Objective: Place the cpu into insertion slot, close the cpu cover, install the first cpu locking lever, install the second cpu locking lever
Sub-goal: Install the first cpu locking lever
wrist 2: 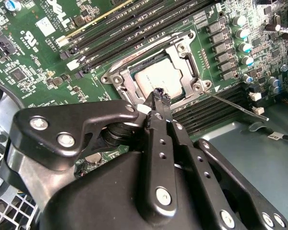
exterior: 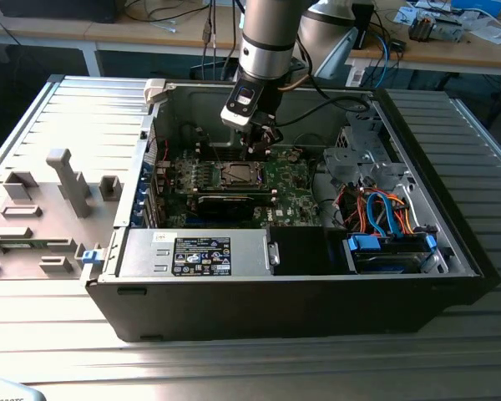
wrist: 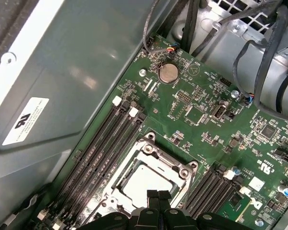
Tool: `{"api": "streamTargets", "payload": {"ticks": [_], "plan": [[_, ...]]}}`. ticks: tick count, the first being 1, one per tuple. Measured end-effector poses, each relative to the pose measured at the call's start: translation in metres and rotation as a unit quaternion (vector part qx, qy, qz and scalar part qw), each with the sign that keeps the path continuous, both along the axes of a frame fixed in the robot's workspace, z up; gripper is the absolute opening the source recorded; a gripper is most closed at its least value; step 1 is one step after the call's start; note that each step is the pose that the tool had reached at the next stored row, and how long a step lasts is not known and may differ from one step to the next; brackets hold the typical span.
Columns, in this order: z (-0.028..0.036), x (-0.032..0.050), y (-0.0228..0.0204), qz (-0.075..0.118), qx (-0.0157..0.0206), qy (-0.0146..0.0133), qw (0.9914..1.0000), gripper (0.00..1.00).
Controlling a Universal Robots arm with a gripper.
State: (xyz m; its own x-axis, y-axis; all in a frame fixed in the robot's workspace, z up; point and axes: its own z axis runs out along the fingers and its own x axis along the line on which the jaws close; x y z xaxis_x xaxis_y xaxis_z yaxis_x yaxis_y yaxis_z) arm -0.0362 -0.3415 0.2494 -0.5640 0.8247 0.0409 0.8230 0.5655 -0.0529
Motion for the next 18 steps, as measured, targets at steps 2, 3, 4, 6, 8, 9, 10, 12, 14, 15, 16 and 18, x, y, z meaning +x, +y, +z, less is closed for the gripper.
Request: {"api": "streamTargets", "payload": {"ticks": [2,3,4,6,8,9,10,12,14,15,16,18], "plan": [[0.0000,0.0000,0.0000,0.001,0.0000,0.0000,1.00000,0.11],[0.0000,0.0000,0.0000,0.004,0.0000,0.0000,0.99999,0.11],[0.0000,0.0000,0.0000,0.008,0.0000,0.0000,0.99997,0.11],[0.0000,0.0000,0.0000,0.013,0.0000,0.0000,0.99992,0.11],[0.0000,0.0000,0.0000,0.014,0.0000,0.0000,0.99991,0.11],[0.0000,0.0000,0.0000,0.014,0.0000,0.0000,0.99990,0.11],[0.0000,0.0000,0.0000,0.014,0.0000,0.0000,0.99990,0.11],[0.0000,0.0000,0.0000,0.015,0.0000,0.0000,0.99989,0.11],[0.0000,0.0000,0.0000,0.016,0.0000,0.0000,0.99988,0.11],[0.0000,0.0000,0.0000,0.016,0.0000,0.0000,0.99987,0.11],[0.0000,0.0000,0.0000,0.016,0.0000,0.0000,0.99987,0.11],[0.0000,0.0000,0.0000,0.017,0.0000,0.0000,0.99986,0.11]]}}
